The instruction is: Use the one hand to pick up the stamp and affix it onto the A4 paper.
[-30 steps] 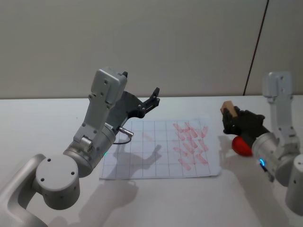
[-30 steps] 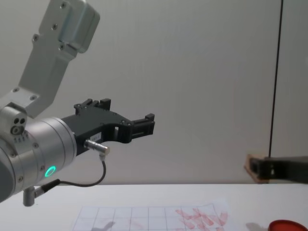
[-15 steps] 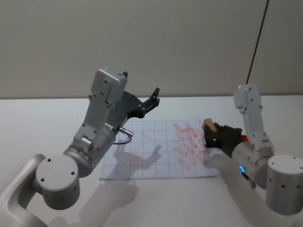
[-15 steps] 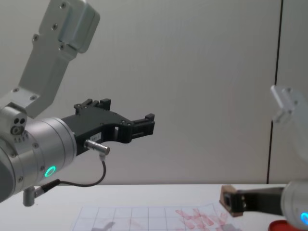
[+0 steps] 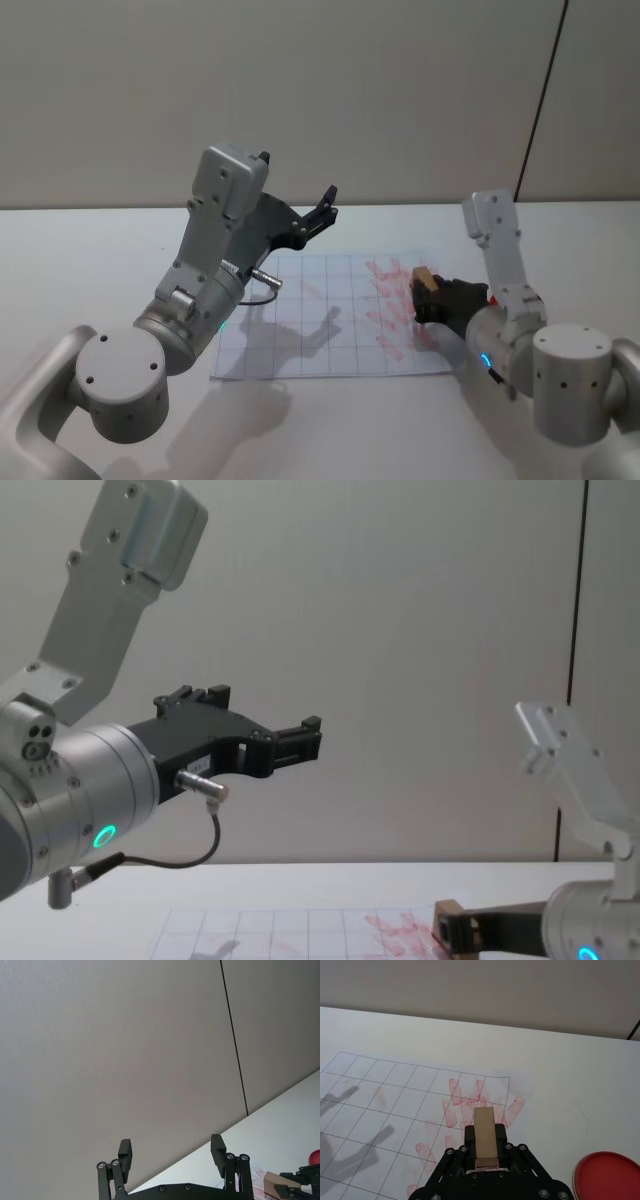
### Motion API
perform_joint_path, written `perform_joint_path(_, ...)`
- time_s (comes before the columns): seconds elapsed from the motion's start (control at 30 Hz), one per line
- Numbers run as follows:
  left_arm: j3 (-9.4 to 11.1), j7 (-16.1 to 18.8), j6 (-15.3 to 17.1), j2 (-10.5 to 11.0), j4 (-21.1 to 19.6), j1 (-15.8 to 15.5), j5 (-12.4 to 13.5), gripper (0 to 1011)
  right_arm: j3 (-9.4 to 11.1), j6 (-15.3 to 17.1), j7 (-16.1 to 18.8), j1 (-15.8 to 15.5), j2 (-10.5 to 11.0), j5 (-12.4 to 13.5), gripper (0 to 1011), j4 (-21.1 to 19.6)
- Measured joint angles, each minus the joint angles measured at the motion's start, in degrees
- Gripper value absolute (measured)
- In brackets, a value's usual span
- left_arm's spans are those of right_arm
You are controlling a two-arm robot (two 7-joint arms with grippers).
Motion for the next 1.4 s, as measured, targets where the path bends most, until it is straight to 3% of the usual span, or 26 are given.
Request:
perform_joint_path(0.57, 0.0, 0.0, 0.0, 0.0, 0.0, 0.0, 0.0, 1001, -0.5, -0.5, 1.3, 2.4, -1.6, -0.3, 227, 5.2)
perform_joint_path(1.4, 0.0, 0.0, 0.0, 0.0, 0.0, 0.0, 0.0, 1001, -0.4, 2.2, 0.6, 3.4, -2.2, -1.5, 227, 7.6)
